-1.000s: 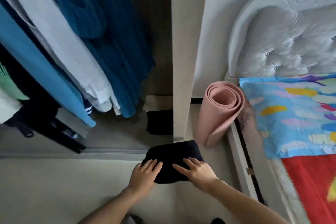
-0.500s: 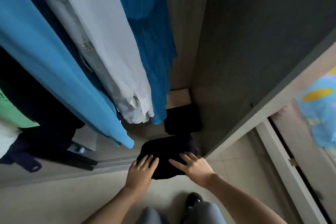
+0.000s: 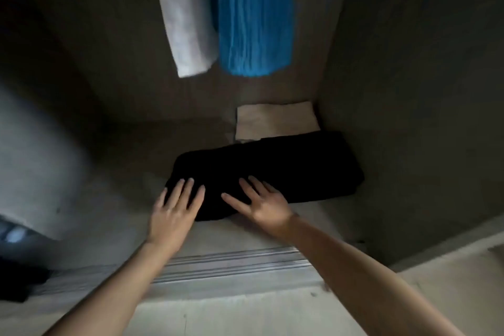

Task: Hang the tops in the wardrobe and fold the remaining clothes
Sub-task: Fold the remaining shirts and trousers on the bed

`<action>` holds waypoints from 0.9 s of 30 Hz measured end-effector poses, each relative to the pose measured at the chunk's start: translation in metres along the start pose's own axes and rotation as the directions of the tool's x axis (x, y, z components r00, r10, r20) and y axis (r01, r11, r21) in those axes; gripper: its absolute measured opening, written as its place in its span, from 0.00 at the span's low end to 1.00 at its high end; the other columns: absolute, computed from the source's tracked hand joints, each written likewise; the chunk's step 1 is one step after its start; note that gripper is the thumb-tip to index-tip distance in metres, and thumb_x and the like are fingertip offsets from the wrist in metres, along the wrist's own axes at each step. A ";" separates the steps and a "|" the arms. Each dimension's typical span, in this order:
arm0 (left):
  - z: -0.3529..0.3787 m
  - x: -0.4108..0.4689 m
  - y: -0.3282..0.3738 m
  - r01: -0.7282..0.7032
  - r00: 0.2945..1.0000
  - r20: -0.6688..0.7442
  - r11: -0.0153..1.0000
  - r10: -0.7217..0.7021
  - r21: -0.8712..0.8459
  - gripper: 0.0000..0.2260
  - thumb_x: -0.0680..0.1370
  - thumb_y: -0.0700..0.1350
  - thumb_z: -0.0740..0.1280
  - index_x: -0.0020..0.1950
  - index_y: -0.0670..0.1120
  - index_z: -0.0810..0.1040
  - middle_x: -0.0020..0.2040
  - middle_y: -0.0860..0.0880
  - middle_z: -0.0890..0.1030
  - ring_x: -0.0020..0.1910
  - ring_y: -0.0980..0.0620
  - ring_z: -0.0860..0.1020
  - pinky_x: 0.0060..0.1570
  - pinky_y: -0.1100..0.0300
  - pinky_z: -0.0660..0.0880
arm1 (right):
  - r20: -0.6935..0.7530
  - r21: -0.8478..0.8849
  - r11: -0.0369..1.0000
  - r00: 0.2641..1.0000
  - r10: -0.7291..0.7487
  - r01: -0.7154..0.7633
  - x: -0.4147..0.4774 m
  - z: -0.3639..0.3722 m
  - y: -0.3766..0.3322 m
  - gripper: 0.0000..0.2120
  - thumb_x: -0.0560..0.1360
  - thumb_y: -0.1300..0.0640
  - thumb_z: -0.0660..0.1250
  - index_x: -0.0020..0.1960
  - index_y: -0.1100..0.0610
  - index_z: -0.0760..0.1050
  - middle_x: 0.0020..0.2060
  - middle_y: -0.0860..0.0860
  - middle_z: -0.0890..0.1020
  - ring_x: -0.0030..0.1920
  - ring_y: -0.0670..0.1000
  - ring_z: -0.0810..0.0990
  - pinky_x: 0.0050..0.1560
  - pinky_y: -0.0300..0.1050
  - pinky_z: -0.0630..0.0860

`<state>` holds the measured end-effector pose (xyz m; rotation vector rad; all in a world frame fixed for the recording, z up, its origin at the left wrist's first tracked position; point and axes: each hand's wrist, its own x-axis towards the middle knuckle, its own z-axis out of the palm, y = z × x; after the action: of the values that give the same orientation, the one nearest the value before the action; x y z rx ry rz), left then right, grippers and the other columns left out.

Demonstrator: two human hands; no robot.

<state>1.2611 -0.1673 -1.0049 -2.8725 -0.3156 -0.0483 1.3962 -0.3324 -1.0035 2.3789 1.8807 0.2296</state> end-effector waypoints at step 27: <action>-0.337 -0.049 0.052 0.129 0.870 0.484 0.907 0.091 -0.402 0.30 0.80 0.51 0.58 0.77 0.52 0.45 0.78 0.45 0.45 0.74 0.46 0.56 0.67 0.55 0.62 | 0.592 0.217 0.828 0.744 0.310 -0.518 -0.119 -0.313 0.045 0.25 0.79 0.54 0.54 0.75 0.49 0.57 0.75 0.58 0.52 0.74 0.57 0.53 0.69 0.52 0.58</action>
<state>1.2228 -0.3111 -0.6939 -3.2753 -0.4788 0.7183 1.3566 -0.4636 -0.6946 2.6878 1.1804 -0.7654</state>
